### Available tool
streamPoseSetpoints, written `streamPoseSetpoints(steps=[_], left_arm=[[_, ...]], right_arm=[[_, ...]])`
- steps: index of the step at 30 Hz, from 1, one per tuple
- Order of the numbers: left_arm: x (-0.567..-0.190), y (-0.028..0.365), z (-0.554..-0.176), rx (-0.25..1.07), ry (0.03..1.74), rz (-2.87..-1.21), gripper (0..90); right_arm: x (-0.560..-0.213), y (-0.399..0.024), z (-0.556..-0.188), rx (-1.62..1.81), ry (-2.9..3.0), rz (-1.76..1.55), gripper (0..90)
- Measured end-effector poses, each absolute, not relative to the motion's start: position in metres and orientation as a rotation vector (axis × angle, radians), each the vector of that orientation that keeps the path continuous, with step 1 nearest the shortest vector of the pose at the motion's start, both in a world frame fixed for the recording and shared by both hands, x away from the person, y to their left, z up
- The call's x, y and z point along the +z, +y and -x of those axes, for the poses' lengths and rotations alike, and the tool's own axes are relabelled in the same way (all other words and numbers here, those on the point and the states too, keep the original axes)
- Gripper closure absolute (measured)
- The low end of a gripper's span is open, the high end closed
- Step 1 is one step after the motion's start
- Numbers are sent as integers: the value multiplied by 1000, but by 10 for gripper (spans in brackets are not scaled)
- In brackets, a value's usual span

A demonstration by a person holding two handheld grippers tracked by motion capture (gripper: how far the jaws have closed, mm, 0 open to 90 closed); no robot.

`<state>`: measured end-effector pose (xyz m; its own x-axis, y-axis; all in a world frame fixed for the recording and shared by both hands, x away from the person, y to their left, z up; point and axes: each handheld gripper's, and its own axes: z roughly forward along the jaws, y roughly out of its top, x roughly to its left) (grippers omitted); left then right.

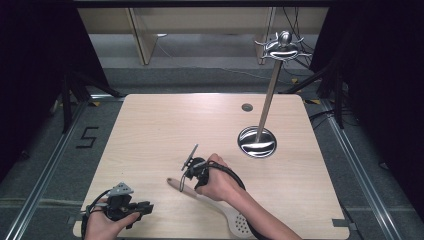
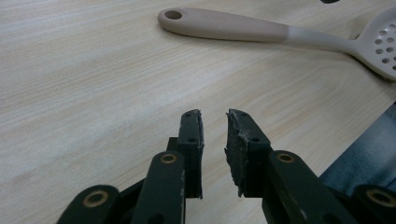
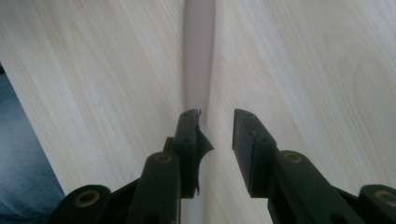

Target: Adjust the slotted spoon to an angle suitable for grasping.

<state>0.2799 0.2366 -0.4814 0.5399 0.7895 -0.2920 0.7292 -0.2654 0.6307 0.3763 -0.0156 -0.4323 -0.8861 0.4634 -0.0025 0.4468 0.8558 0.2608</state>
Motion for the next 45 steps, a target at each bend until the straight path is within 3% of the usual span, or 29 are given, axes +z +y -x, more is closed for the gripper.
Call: streamPoseSetpoints(steps=[13,45], left_arm=[[-482,237,-281,103,1237,-2018,708],[-483,237,-281,116,1229,-2013,700]], right_arm=[[-446,18,-388,414,2999,-714,695],[-466,29,-393,291,3030,-742,660]])
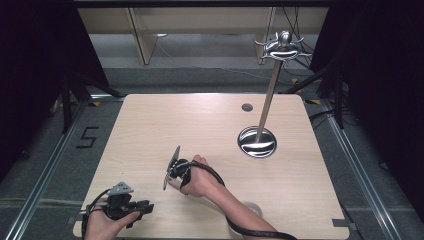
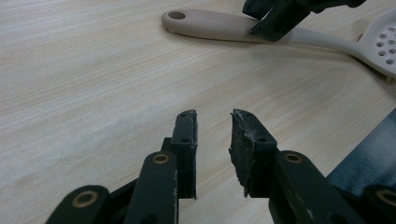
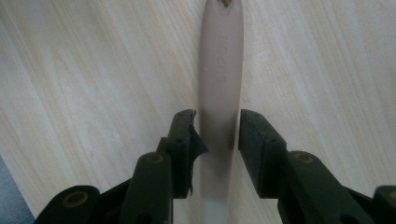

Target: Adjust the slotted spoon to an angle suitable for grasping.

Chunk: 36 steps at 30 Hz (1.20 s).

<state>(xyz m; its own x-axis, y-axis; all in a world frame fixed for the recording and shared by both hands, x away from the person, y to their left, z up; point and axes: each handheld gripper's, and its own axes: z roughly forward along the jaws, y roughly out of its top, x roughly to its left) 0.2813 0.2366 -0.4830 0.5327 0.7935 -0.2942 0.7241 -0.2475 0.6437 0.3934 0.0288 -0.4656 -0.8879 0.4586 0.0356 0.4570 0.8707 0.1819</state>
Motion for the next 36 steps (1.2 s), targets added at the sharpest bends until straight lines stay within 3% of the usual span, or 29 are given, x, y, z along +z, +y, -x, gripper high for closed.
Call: streamPoseSetpoints(steps=[25,36], left_arm=[[-483,237,-281,114,1237,-2011,699],[-482,239,-281,101,1229,-2028,700]], right_arm=[[-476,31,-395,253,3015,-740,699],[-460,19,-390,394,2976,-811,702]])
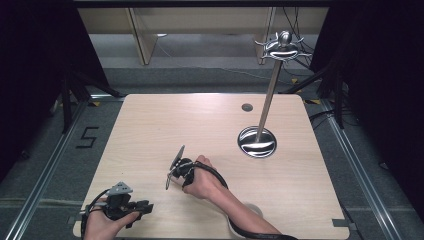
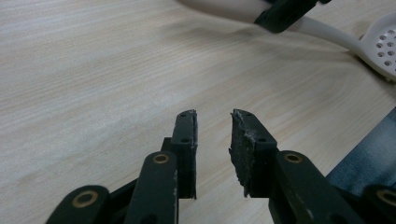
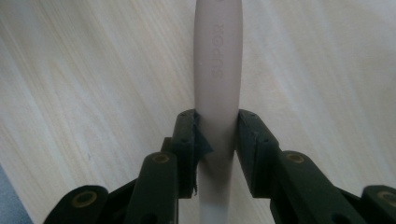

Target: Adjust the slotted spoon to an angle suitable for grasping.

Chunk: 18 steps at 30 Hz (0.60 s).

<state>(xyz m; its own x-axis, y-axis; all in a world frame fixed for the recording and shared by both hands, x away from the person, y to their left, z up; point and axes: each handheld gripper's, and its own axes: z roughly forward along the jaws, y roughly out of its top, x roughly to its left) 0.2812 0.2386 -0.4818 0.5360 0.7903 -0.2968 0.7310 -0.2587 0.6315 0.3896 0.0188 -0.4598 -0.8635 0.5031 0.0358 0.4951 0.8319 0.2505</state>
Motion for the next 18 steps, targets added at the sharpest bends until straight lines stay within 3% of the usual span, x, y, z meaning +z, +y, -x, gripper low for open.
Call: streamPoseSetpoints(steps=[8,18], left_arm=[[-483,238,-281,90,1234,-2018,700],[-483,237,-280,97,1218,-2028,699]], right_arm=[[-424,-17,-379,688,2820,-890,702],[-408,-46,-364,966,2644,-851,703]])
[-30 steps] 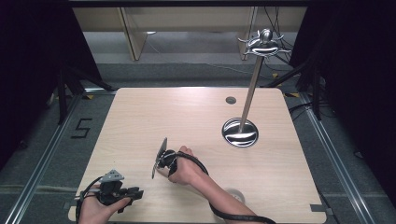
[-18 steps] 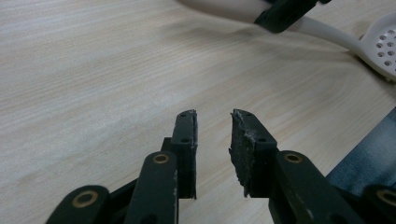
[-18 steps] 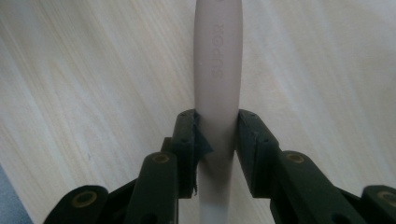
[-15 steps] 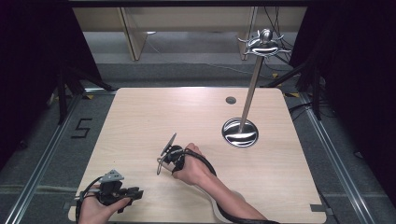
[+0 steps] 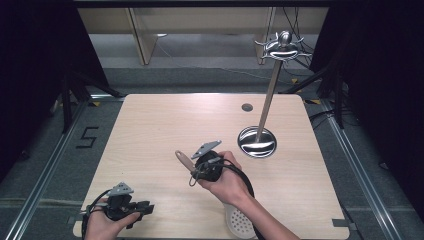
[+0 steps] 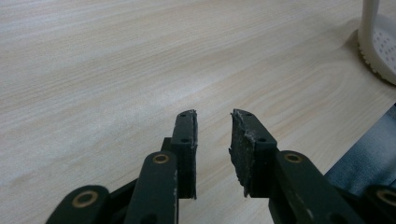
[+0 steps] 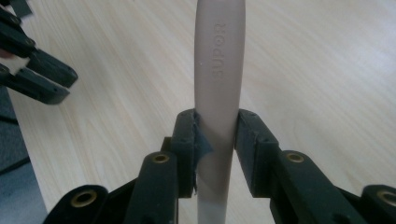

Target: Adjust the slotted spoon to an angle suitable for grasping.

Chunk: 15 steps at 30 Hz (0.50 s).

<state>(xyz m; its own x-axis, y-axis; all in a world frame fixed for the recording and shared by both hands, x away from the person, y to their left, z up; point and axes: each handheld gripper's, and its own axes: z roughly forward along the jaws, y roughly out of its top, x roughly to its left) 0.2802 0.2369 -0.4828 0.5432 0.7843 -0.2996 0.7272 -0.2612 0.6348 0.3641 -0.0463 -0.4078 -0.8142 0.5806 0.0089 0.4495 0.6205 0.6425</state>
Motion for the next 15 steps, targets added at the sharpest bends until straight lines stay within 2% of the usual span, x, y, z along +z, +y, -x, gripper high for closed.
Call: streamPoseSetpoints(steps=[15], left_arm=[[-484,236,-280,98,1222,-2025,699]], right_arm=[[-389,-89,-336,1354,2349,-756,703]])
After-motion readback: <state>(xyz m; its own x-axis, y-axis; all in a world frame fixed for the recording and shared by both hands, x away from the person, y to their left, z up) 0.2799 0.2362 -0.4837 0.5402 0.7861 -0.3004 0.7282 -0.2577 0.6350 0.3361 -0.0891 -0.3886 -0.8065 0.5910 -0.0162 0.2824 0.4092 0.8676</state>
